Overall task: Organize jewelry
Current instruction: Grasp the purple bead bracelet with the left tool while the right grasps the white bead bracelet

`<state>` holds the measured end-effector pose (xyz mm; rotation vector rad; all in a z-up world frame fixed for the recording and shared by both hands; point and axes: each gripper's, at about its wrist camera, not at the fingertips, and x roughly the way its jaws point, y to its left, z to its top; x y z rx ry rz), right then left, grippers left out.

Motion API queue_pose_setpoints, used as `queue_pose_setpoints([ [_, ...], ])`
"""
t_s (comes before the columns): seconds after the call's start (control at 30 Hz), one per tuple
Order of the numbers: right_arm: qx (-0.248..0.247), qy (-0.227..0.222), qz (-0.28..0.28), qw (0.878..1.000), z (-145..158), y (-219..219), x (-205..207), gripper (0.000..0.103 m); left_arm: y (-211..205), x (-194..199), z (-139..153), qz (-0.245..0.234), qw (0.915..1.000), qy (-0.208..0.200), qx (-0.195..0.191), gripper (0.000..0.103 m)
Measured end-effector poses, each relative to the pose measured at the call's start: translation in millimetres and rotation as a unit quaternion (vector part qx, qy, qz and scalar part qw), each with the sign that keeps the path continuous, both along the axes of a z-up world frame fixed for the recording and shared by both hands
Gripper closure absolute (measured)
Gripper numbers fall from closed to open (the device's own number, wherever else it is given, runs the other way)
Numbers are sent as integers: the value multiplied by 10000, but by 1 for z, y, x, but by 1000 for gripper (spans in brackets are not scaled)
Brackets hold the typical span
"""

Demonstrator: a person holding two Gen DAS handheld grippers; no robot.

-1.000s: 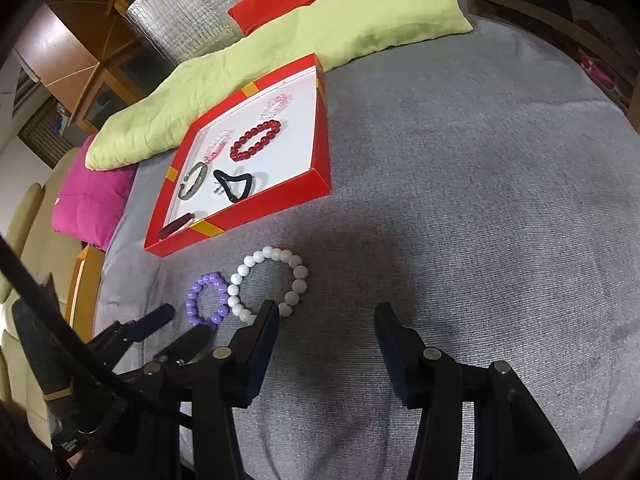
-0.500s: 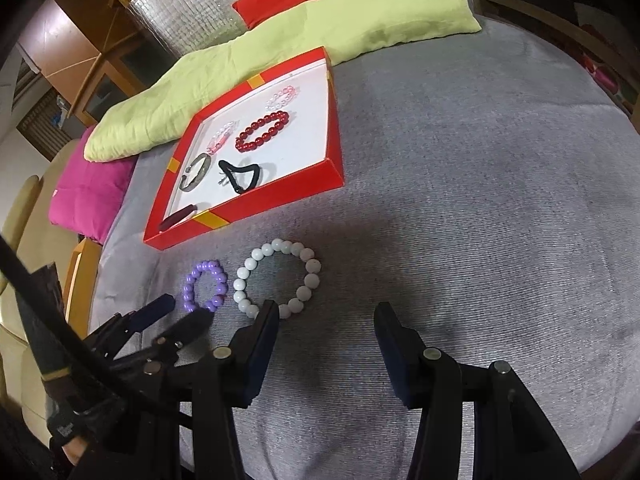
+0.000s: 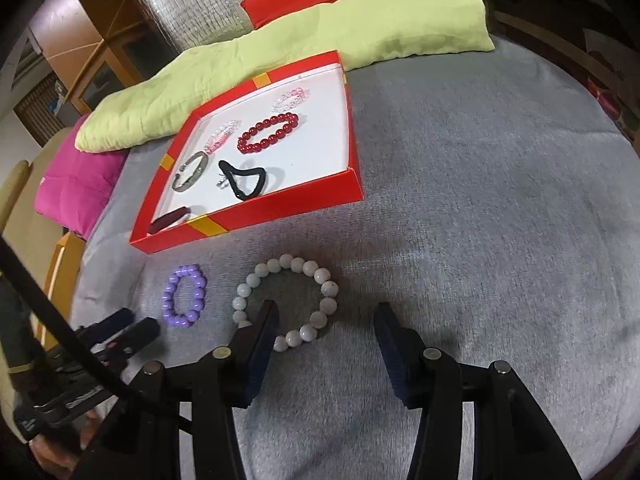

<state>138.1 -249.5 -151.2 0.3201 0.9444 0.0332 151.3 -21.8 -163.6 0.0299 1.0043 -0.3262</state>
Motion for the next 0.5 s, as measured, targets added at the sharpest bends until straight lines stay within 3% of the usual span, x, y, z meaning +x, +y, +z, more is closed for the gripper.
queue_pose_setpoints([
  [0.07,-328,-61,71,9994,-1,5,1,70,-4,-1,2,-34,10000,-41,-18,33],
  [0.1,-526,-61,150,9985,-2,9,3,86,-8,-2,4,-74,9999,-73,-54,33],
  [0.3,-817,-181,270,9961,1,4,-6,87,-27,-8,10,-253,9993,-256,-67,33],
  [0.5,-324,-95,56,9994,3,-30,-17,87,-51,-6,6,-475,9986,-241,57,33],
])
